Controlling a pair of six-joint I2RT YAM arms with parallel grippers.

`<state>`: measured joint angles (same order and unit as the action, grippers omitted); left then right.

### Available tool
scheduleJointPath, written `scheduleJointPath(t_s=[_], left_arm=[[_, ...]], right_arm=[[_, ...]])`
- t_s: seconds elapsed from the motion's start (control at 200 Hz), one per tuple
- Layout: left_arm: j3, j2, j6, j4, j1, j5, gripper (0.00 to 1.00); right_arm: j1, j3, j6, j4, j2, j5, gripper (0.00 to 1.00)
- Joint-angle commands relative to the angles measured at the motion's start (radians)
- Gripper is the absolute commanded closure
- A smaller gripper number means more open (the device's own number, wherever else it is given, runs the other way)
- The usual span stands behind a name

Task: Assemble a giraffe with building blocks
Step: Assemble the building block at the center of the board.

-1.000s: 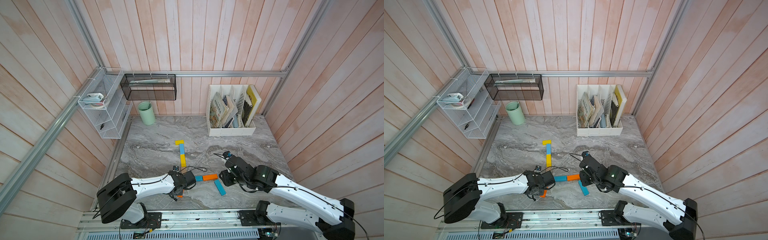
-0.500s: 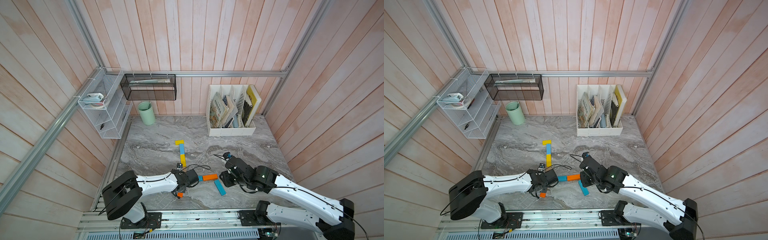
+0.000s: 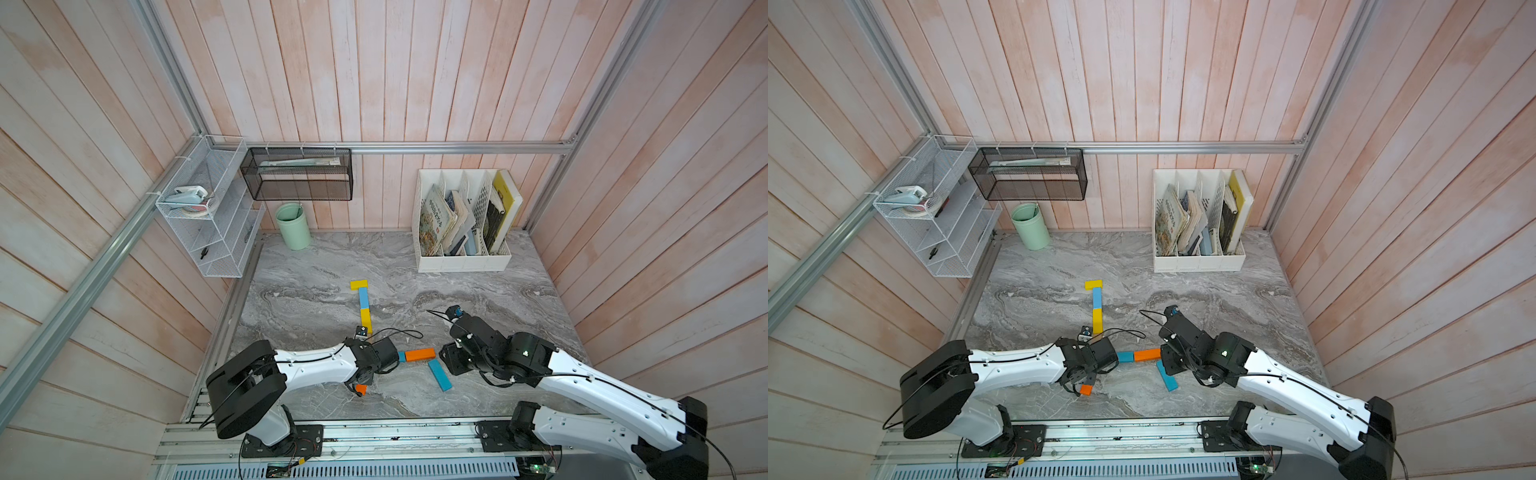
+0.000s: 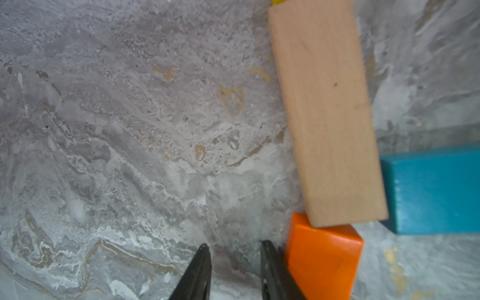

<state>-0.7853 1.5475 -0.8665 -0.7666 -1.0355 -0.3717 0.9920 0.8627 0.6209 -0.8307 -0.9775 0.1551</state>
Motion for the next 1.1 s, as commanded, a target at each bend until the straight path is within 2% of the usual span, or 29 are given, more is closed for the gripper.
scheduleJointPath(t_s=[0.0, 0.49, 0.59, 0.675, 0.75, 0.76, 0.785, 0.8, 0.81, 0.815, 0.825, 0.845, 0.935, 0.99, 1.095], left_arm=[[-0.012, 0.033, 0.012, 0.019, -0.006, 0.043, 0.63], [-0.026, 0.041, 0.012, 0.003, -0.012, 0.036, 0.62], [-0.035, 0.028, -0.012, -0.049, -0.011, 0.006, 0.59], [-0.056, -0.029, -0.037, -0.115, -0.011, -0.032, 0.57], [-0.067, -0.166, -0.040, -0.126, -0.012, -0.059, 0.57], [-0.068, -0.190, -0.039, -0.123, -0.012, -0.062, 0.56], [-0.072, -0.252, -0.033, -0.115, -0.012, -0.071, 0.47], [-0.074, -0.292, -0.028, -0.107, -0.011, -0.074, 0.32], [-0.076, -0.310, -0.021, -0.100, -0.011, -0.077, 0.12], [-0.076, -0.321, -0.016, -0.095, -0.010, -0.078, 0.06], [-0.077, -0.355, -0.008, -0.087, -0.008, -0.080, 0.01], [-0.080, -0.410, 0.010, -0.071, -0.007, -0.081, 0.00], [-0.096, -0.636, 0.104, 0.031, 0.032, -0.057, 0.00], [-0.099, -0.753, 0.191, 0.112, 0.068, -0.040, 0.00], [-0.094, -0.890, 0.322, 0.235, 0.072, -0.221, 0.00]], right_arm=[[-0.004, -0.009, -0.004, -0.007, 0.007, 0.000, 0.58], [-0.004, -0.014, -0.004, -0.003, 0.010, -0.002, 0.59], [-0.004, -0.009, -0.002, -0.008, 0.015, 0.006, 0.58], [-0.004, 0.013, 0.000, -0.007, 0.035, 0.033, 0.58], [-0.004, 0.044, 0.011, 0.008, 0.060, 0.078, 0.56], [-0.004, 0.050, 0.010, 0.012, 0.061, 0.083, 0.55], [-0.004, 0.066, 0.010, 0.019, 0.065, 0.092, 0.41], [-0.004, 0.074, 0.012, 0.024, 0.067, 0.096, 0.30], [-0.004, 0.079, 0.014, 0.029, 0.068, 0.100, 0.20], [-0.003, 0.082, 0.015, 0.030, 0.069, 0.103, 0.15], [-0.004, 0.086, 0.016, 0.033, 0.070, 0.105, 0.06], [-0.003, 0.095, 0.017, 0.040, 0.073, 0.118, 0.02], [-0.005, 0.127, 0.017, 0.058, 0.080, 0.200, 0.02], [-0.005, 0.136, 0.030, 0.070, 0.087, 0.301, 0.02], [-0.006, 0.139, 0.036, 0.120, 0.095, 0.539, 0.02]])
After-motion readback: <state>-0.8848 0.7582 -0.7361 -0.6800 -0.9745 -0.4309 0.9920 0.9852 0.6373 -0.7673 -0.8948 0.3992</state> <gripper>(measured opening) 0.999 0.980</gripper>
